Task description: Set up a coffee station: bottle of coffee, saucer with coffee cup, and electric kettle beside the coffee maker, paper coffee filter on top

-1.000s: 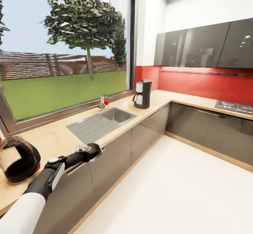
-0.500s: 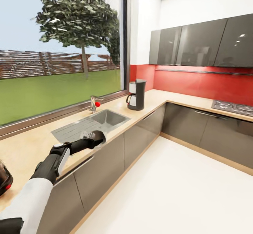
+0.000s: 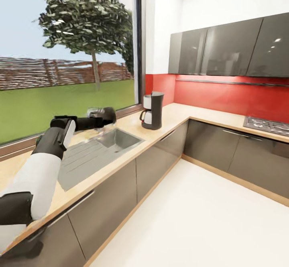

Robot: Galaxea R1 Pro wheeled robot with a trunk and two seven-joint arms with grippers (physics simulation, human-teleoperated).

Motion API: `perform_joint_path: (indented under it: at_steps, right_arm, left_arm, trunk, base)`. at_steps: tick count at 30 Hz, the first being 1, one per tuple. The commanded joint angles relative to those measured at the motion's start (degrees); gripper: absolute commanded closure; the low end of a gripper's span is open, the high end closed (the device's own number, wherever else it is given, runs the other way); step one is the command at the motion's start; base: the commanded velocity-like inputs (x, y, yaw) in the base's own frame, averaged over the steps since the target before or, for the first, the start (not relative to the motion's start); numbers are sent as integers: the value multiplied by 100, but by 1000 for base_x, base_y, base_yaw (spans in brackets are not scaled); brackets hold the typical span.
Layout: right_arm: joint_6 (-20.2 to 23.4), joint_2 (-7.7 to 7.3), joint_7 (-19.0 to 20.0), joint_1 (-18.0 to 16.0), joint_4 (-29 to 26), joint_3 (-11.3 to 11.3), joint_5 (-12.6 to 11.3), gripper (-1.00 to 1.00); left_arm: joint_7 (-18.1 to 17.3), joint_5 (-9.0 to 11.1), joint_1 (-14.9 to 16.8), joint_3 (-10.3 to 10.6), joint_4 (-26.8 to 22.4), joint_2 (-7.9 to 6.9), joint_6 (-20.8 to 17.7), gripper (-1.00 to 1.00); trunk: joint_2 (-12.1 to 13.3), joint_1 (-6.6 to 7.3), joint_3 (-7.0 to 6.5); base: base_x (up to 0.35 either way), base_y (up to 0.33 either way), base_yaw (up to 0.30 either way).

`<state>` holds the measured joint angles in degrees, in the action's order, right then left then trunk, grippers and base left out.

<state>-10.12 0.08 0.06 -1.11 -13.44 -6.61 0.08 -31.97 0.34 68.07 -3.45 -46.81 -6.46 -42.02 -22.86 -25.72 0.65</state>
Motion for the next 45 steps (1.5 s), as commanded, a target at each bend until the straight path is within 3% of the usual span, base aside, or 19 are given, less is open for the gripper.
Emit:
perform_joint_path:
  at_steps: [1, 3, 7, 13, 17, 19, 21, 22, 25, 26, 30, 31, 32, 36, 38, 43, 44, 45]
  right_arm:
    - [-18, 4, 2, -3, 13, -15, 1, -100]
    - [-17, 12, -10, -3, 20, -15, -6, -100]
    - [-16, 41, -15, -3, 17, -21, -40, -100]
    - [-16, 44, -3, -3, 17, -21, -277, -100]
    - [-16, 40, 2, -2, 24, -17, -377, -100]
    - [-16, 38, 2, -3, 27, -10, -386, -100]
    - [-16, 37, 2, -3, 32, -8, -386, -100]
    - [-16, 38, 2, -3, 33, -7, -386, -100]
    - [-16, 43, 2, -3, 34, -1, -383, -100]
    - [-16, 44, 2, -3, 34, 0, -381, -100]
    - [-16, 45, 3, -3, 39, 4, -378, -100]
    - [-16, 45, 3, -3, 40, 5, -375, -100]
    - [-16, 45, 3, -3, 43, 4, -370, -100]
    - [-16, 51, 2, -3, 39, 2, -374, -100]
    - [-16, 53, -9, -3, 36, -10, -383, -100]
    - [-16, 54, -18, -3, 33, -14, -386, -100]
    - [-16, 52, -20, -3, 30, -17, -386, -100]
    - [-16, 46, -23, -3, 27, -23, -393, -100]
  left_arm:
    - [279, 5, 233, -12, 2, 18, -234, 100]
    - [492, 25, 512, -7, 3, 34, -618, 100]
    - [443, 36, 891, 26, 20, 103, -1288, 100]
    - [320, 29, 941, 36, 47, 52, -1552, 100]
    - [300, 3, 963, 53, 162, -135, -1624, 100]
    - [297, -10, 1276, 61, 763, -204, -1679, 100]
    - [303, -19, 1963, 63, 2000, -267, -1692, 100]
    - [303, -23, 2137, 63, 2318, -282, -1693, 100]
    - [305, -78, 3338, 65, 4165, -312, -1698, 100]
    - [305, -95, 3604, 70, 4449, -310, -1702, 100]
    - [312, -148, 4191, 168, 4840, -321, -1733, 100]
    - [313, -157, 4320, 292, 4890, -324, -1742, 100]
    - [314, -170, 4482, 603, 4954, -342, -1751, 100]
    - [329, -164, 4504, 696, 4964, -442, -1741, 100]
    - [340, -140, 4504, 698, 4961, -582, -1746, 100]
    - [386, -113, 4509, 703, 4955, -617, -1747, 100]
    - [427, -110, 4514, 704, 4953, -613, -1748, 100]
    - [740, -95, 4534, 712, 4947, -615, -1746, 100]
  trunk:
    - [-6, -6, 9]
    - [-6, -6, 9]
    - [-6, -6, 9]
    - [-6, -6, 9]
    - [-6, -6, 9]
    - [-6, -6, 9]
    - [-6, -6, 9]
    - [-6, -6, 9]
    - [-6, -6, 9]
    - [-6, -6, 9]
    - [-6, -6, 9]
    - [-6, -6, 9]
    - [-6, -6, 9]
    - [-6, -6, 9]
    - [-6, -6, 9]
    - [-6, -6, 9]
    - [-6, -6, 9]
    - [-6, -6, 9]
  base:
    - [291, -132, 0]
    - [293, -128, 0]
    - [297, -121, 0]
    - [234, -42, 0]
    - [44, -6, 0]
    - [5, -1, 0]
    - [2, 0, 0]
    - [1, 0, 0]
    - [0, 0, 0]
    - [0, 0, 0]
    - [0, 0, 0]
    - [0, 0, 0]
    - [0, 0, 0]
    - [0, 0, 0]
    - [0, 0, 0]
    - [0, 0, 0]
    - [0, 0, 0]
    - [0, 0, 0]
